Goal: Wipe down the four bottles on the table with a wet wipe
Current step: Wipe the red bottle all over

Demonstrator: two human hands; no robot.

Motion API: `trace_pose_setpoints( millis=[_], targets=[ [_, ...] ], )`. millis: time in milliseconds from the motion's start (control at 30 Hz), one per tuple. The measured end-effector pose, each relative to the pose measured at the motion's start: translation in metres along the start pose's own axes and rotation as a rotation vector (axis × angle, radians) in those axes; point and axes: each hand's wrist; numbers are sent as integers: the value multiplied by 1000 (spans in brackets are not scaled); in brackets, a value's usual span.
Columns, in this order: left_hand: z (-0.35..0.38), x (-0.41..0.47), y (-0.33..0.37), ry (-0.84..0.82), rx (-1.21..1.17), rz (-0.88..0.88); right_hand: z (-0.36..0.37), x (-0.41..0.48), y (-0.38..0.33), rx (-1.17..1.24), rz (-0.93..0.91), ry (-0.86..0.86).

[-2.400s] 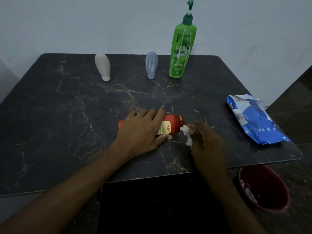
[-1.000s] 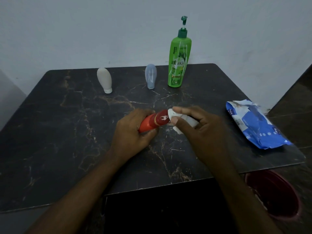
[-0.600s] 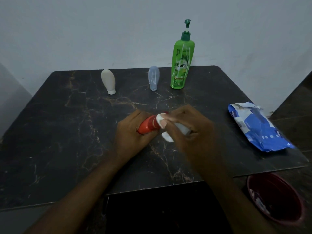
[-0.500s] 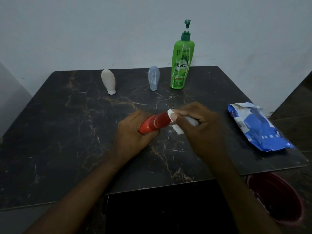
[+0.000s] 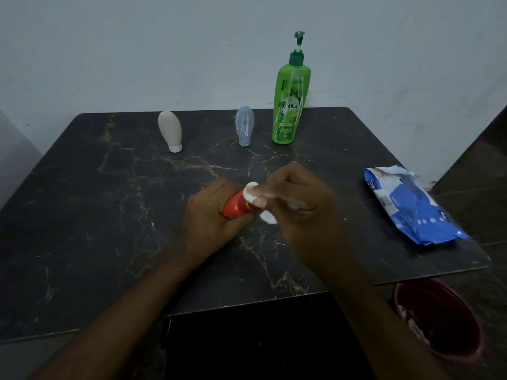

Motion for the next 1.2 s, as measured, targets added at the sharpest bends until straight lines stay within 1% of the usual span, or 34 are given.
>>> trace_pose_setpoints(
  millis=[67,100,233,300,367,433,467,500,600,733,800,933,1033,1100,1167,1200],
  targets=[
    [-1,-1,1,17,-41,-4,3,0,-1,-24,-84,-50],
    [-2,-1,1,16,-40,-7,1,1,2,-31,-81,-63],
    [-3,-3,-3,-48,84,-5,-14,10,16,46,96,5],
    [-2,-2,-3,-56,98,-6,-16,10,16,65,110,21],
    [-1,0,-2,-48,68,0,-11,9,9,79,81,-21],
    [0,1,0,-23,12,5,-4,6,3,51,-5,-60],
    [0,1,1,-20,-2,-1,-1,5,3,48,-30,-52],
    [0,0,0,-19,6,-2,-1,5,4,57,-20,-21],
    [-2,0,-3,-44,83,-19,-6,4,12,100,116,102],
    [-2,-1,-4,-53,73,-10,-4,-7,11,68,244,209],
    [-2,0,-6,-50,54,-10,3,-14,8,65,260,259],
    [-3,0,-4,-21,37,-19,14,-20,0,23,232,338],
    [-3,3,-3,16,27,-20,20,-21,-9,-2,194,306],
    [-3,2,-1,27,28,-17,25,-17,-17,-19,135,261],
    [-5,2,-2,24,-24,-91,27,-10,-22,13,110,204],
    [-5,3,-2,25,-39,-155,25,-7,-23,80,129,172]
  ],
)
Point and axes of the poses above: each hand's wrist, its own x-axis towards the middle knuckle, its own z-axis out of the palm, y = z × x, and after that the axes turned 7 degrees about x, right-handed
